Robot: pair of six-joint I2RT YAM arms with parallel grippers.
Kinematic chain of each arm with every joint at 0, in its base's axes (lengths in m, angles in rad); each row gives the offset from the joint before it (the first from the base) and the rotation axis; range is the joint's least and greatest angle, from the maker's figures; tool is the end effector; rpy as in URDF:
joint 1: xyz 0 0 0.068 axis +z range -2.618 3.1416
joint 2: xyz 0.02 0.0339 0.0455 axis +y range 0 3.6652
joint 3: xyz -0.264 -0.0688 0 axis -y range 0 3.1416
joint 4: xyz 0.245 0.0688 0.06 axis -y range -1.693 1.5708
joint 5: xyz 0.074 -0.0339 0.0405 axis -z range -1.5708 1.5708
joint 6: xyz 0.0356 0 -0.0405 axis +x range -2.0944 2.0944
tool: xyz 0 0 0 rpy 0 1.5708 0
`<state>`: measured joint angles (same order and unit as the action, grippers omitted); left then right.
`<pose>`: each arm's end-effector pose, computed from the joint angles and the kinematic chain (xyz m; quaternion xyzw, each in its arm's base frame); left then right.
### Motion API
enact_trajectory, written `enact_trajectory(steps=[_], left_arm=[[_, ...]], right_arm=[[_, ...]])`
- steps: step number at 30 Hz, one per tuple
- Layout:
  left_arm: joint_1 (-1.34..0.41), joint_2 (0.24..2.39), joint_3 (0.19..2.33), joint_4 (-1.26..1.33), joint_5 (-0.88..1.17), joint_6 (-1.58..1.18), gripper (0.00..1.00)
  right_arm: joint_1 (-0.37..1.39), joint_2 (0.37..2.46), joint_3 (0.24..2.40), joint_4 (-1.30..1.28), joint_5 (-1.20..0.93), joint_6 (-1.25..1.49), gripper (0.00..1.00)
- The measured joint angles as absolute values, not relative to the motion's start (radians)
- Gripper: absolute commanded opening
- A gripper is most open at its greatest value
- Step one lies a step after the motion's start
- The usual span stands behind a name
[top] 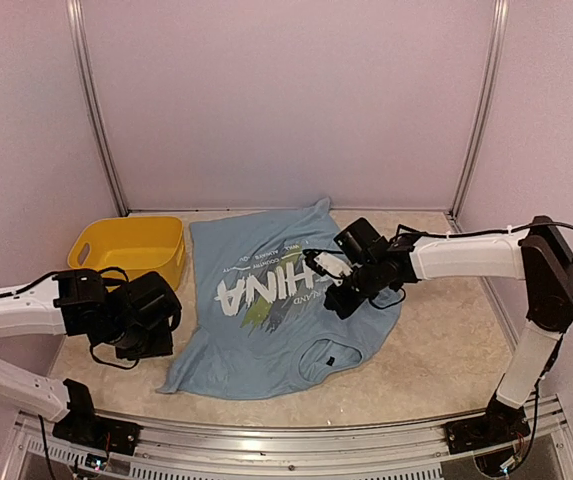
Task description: Pin the brooch onto the clothing
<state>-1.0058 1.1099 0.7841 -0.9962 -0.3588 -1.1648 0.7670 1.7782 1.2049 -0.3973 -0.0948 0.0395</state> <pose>0.1071 -0.1456 0.2244 -0.0996 0.9715 -0.0254 0.2136 0.2673 0.2624 0.1990 -0.3526 0.8868 0.1575 0.2538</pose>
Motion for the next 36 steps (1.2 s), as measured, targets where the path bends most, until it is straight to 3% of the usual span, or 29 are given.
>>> enact_trajectory(steps=[6, 11, 19, 22, 36], left_arm=[[-0.898, 1.143, 0.815, -0.855, -0.409, -1.031, 0.37], [-0.804, 1.241, 0.692, -0.738, -0.363, -0.936, 0.40], [-0.800, 1.334, 0.668, -0.583, -0.289, -0.826, 0.47], [-0.820, 1.370, 0.661, -0.551, -0.259, -0.795, 0.52], [-1.034, 1.501, 0.733, -0.434, -0.179, -0.629, 0.51]], right_arm=[[0.774, 1.776, 1.097, -0.480, -0.091, 0.128, 0.00], [0.773, 1.775, 1.042, -0.523, -0.066, 0.224, 0.00], [0.719, 1.674, 0.940, -0.591, 0.006, 0.331, 0.00], [0.700, 1.663, 0.937, -0.633, 0.020, 0.339, 0.00], [0.695, 1.664, 1.086, -0.722, 0.017, 0.318, 0.00]])
